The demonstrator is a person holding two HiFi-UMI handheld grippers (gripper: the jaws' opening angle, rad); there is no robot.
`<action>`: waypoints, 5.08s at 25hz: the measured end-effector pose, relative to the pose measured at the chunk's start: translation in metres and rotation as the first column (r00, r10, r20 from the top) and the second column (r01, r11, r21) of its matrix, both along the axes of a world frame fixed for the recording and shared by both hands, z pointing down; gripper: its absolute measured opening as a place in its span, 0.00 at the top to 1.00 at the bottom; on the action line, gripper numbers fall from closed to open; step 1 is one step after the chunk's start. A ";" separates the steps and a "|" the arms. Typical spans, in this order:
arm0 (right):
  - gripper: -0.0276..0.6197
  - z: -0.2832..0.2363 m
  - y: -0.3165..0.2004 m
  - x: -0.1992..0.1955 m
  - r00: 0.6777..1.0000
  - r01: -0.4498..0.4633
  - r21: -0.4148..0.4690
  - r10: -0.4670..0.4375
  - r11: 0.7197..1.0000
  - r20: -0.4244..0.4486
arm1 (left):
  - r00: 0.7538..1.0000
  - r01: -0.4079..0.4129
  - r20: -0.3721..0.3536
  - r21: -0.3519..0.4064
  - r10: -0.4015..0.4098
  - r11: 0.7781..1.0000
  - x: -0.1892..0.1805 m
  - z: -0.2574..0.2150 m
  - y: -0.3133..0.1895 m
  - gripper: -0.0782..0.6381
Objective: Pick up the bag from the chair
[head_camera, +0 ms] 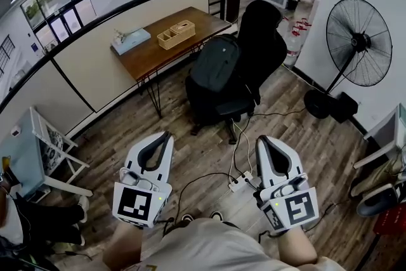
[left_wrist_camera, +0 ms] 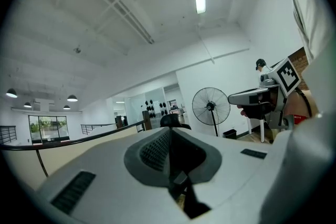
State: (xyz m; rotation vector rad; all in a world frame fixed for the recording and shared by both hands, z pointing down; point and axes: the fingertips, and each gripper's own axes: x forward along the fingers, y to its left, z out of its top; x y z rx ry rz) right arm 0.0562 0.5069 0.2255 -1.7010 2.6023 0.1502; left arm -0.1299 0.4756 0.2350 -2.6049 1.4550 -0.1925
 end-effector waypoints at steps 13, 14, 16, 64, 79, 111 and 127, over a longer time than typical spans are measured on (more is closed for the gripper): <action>0.05 0.007 0.000 0.051 0.997 -0.064 0.048 0.062 0.997 0.046 | 0.987 0.127 -0.107 0.038 -0.123 0.991 0.026 0.007 0.011 0.26; 0.05 0.007 0.000 0.052 0.997 -0.062 0.047 0.060 0.997 0.044 | 0.986 0.128 -0.108 0.033 -0.124 0.991 0.026 0.008 0.011 0.26; 0.05 0.007 -0.003 0.054 0.997 -0.060 0.044 0.058 0.997 0.046 | 0.987 0.130 -0.101 0.035 -0.126 0.991 0.026 0.007 0.009 0.26; 0.06 0.058 -0.405 -0.084 0.980 -0.193 -0.130 0.198 0.973 0.030 | 0.992 -0.013 -0.129 -0.080 0.002 0.997 -0.130 0.044 -0.399 0.26; 0.06 0.085 -0.496 -0.054 0.963 -0.265 -0.162 0.269 0.951 0.005 | 0.990 -0.093 -0.110 -0.089 0.083 0.992 -0.099 0.060 -0.510 0.26; 0.10 0.118 -0.726 0.112 0.925 -0.360 -0.236 0.379 0.903 0.040 | 0.968 -0.249 -0.001 -0.168 0.253 0.954 0.090 0.095 -0.778 0.26; 0.10 0.119 -0.753 0.113 0.835 -0.520 -0.275 0.549 0.809 0.039 | 0.899 -0.431 0.000 -0.186 0.438 0.883 0.110 0.093 -0.842 0.26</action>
